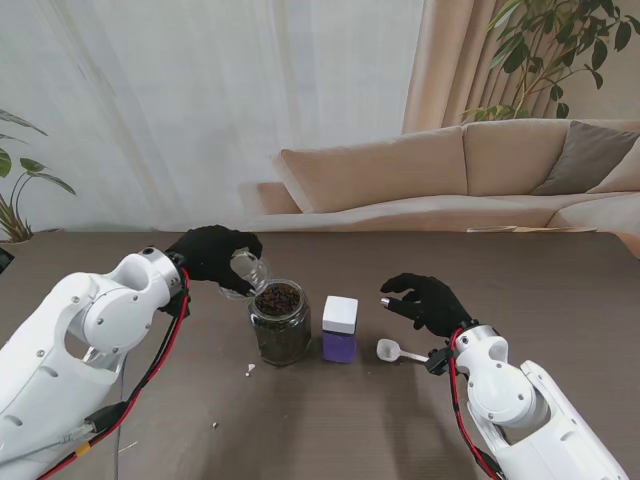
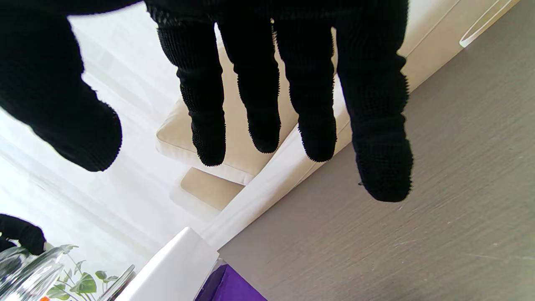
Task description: Portion coffee beans from the glass jar into the coffee jar
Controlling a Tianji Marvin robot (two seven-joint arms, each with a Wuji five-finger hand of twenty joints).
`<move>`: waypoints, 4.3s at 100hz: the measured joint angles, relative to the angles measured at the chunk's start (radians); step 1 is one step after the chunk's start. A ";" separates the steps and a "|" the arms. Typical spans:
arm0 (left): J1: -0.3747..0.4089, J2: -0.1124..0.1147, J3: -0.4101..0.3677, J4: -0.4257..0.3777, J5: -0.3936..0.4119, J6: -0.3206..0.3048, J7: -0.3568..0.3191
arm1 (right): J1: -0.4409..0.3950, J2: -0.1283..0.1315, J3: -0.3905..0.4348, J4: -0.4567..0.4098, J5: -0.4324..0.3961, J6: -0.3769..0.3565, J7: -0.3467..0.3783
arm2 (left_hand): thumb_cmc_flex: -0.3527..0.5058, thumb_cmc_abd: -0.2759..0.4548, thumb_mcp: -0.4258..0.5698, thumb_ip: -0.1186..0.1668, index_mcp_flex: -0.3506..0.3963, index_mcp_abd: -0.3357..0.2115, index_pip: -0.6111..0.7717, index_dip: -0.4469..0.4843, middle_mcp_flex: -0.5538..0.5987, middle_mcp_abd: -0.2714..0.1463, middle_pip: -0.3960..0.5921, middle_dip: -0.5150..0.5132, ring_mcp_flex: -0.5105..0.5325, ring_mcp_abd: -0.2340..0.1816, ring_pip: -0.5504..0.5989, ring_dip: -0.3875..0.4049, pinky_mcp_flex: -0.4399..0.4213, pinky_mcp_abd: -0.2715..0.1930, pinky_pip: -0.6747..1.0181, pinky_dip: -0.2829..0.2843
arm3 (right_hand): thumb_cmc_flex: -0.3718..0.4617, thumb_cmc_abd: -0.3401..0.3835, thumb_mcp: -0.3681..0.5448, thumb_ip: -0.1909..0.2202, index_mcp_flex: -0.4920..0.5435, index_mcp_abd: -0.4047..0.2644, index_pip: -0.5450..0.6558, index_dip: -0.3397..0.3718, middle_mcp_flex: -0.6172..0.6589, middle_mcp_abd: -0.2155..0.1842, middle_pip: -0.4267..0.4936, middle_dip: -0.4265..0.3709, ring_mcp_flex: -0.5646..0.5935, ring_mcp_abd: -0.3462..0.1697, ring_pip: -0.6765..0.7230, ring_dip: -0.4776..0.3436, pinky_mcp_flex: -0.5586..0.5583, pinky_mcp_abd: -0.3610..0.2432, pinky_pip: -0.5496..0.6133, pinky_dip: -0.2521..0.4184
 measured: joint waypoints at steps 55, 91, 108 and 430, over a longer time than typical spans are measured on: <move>0.225 0.009 -0.179 -0.053 0.107 0.020 0.078 | 0.000 0.001 -0.007 0.000 0.001 0.001 0.003 | 0.000 0.000 0.000 0.000 0.000 0.000 0.002 0.000 0.000 0.000 0.000 -0.002 0.000 0.001 0.000 0.000 0.000 0.000 0.000 -0.013 | 0.000 0.000 0.000 0.000 0.000 0.000 0.000 0.000 0.000 0.000 0.000 0.000 0.000 0.000 0.000 0.000 0.000 0.000 0.000 0.000; 0.229 0.010 -0.115 0.078 0.138 0.111 0.129 | 0.000 0.001 -0.007 0.001 0.001 0.001 0.002 | 0.000 0.000 0.000 0.000 0.000 0.000 0.003 0.000 0.000 0.000 -0.001 -0.003 0.000 0.009 0.000 0.000 0.000 0.007 0.000 -0.026 | 0.000 0.000 0.000 0.000 0.000 0.000 0.000 0.000 0.000 0.000 0.000 0.000 0.000 0.000 0.000 0.000 0.000 0.000 0.000 0.000; 0.218 0.009 -0.087 0.126 0.137 0.121 0.165 | 0.001 0.001 -0.007 0.002 0.002 0.002 0.002 | 0.000 0.000 0.000 0.000 0.000 0.000 0.004 0.000 0.000 0.000 -0.001 -0.004 0.000 0.010 0.000 0.000 0.000 0.008 0.000 -0.026 | 0.000 0.000 0.000 0.000 0.000 0.000 0.000 0.000 0.000 0.001 0.000 0.000 0.000 0.000 0.000 0.000 0.000 0.000 0.000 0.000; 0.270 -0.033 -0.120 -0.008 -0.150 0.112 0.262 | 0.006 0.000 -0.013 0.011 0.031 0.008 0.013 | -0.002 0.315 -0.184 0.135 0.066 -0.005 -0.404 -0.415 -0.511 -0.176 -0.330 -0.698 -0.853 0.388 -1.378 -0.409 -1.013 0.260 -1.150 -0.222 | 0.000 0.000 0.000 0.000 0.022 0.020 -0.003 0.008 0.000 0.003 0.000 0.000 0.000 0.000 0.000 0.000 0.000 0.000 0.000 0.018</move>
